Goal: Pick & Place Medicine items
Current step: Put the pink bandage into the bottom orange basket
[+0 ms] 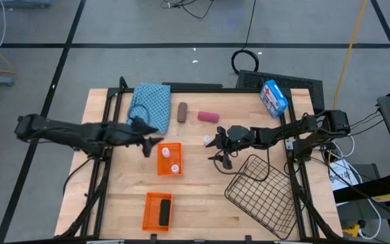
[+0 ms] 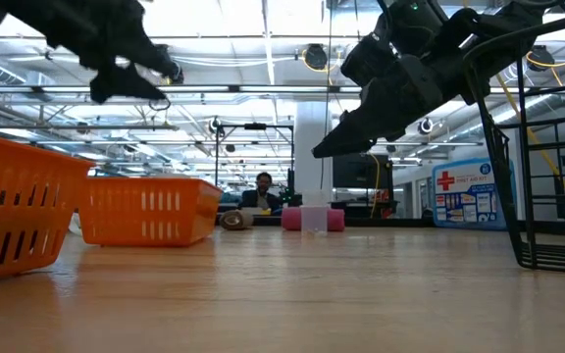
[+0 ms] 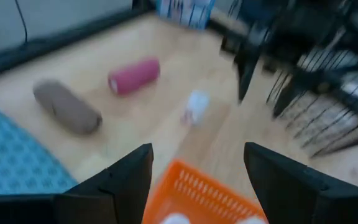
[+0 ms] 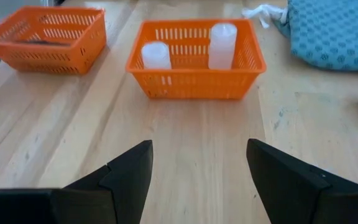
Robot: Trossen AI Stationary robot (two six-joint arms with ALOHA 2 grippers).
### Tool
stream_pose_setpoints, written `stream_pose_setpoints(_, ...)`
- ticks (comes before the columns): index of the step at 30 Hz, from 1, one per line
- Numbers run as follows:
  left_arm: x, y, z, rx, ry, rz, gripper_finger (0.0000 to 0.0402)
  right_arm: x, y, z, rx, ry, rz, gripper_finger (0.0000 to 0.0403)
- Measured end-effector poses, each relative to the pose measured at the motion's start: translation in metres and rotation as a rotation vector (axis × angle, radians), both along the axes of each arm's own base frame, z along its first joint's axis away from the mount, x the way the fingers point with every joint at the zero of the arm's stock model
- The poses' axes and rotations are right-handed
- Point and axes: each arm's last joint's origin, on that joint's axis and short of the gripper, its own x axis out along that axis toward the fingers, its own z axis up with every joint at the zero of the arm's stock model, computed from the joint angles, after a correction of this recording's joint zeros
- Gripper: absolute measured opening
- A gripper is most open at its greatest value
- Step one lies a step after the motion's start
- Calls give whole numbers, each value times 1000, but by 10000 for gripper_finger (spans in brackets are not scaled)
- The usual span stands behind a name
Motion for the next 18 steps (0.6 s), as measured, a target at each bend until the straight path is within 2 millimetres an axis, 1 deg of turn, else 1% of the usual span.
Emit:
stream_pose_setpoints(4,-20,5,19,38,-115,5,262,-5,-5,4,-3,29,-19,251)
stream_pose_setpoints(8,-37,9,31,39,-209,26,262,-13,-13,10,17,62,-61,251)
stream_pose_setpoints(13,-51,11,38,152,-228,15,262,-24,-23,21,51,77,-116,251)
stream_pose_setpoints(18,-58,14,41,238,-227,66,262,-34,-28,28,81,106,-156,251)
